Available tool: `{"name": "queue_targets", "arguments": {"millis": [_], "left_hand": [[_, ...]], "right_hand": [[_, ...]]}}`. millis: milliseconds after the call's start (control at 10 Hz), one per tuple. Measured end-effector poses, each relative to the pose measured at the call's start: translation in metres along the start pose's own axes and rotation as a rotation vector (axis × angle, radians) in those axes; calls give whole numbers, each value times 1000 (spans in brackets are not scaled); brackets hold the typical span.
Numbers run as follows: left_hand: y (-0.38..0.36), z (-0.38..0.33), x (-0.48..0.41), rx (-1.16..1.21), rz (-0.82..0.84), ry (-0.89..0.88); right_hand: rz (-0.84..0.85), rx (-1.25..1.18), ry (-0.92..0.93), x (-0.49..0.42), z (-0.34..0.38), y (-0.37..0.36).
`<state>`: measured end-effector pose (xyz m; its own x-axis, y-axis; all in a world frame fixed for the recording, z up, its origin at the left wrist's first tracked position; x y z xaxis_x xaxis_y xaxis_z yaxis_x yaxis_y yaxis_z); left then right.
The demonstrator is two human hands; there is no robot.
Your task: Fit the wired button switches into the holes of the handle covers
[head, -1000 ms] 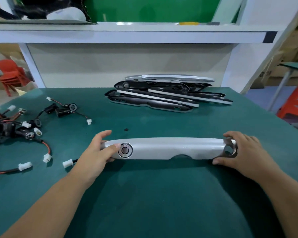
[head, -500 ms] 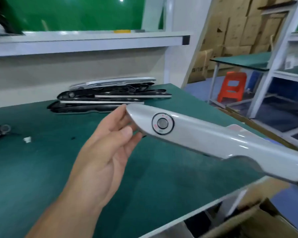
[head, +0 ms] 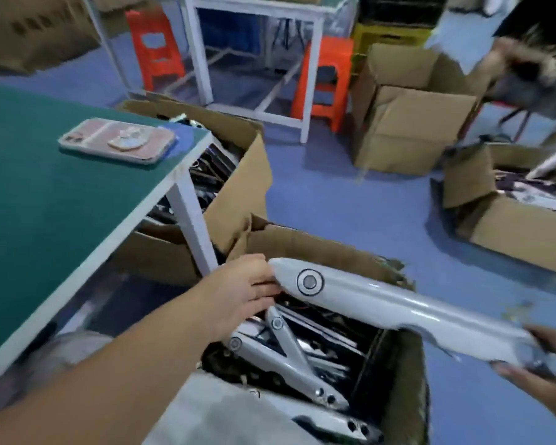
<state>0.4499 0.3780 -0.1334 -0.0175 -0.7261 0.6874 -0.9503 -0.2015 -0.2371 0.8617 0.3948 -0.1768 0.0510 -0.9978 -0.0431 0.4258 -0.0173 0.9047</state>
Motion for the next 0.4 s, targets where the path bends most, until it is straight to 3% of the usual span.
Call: {"name": "queue_targets", "arguments": {"millis": [100, 200, 300, 400], "left_hand": [[12, 23, -23, 8, -41, 93], [39, 30, -23, -192, -153, 129], [69, 18, -11, -322, -281, 57], [89, 12, 19, -327, -277, -67]], "right_hand": [[126, -55, -24, 17, 20, -9], [94, 71, -24, 14, 25, -37], [132, 68, -1, -2, 50, -50], [46, 5, 110, -26, 98, -50]]}}
Point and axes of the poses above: each hand's wrist, its own x-axis away from the middle knuckle, its own y-axis out of the back of the hand, z = x × y, the point moved 5 cm from there along -x, towards the middle knuckle, and after that the axes turned 6 degrees about y, right-handed, at the moved point
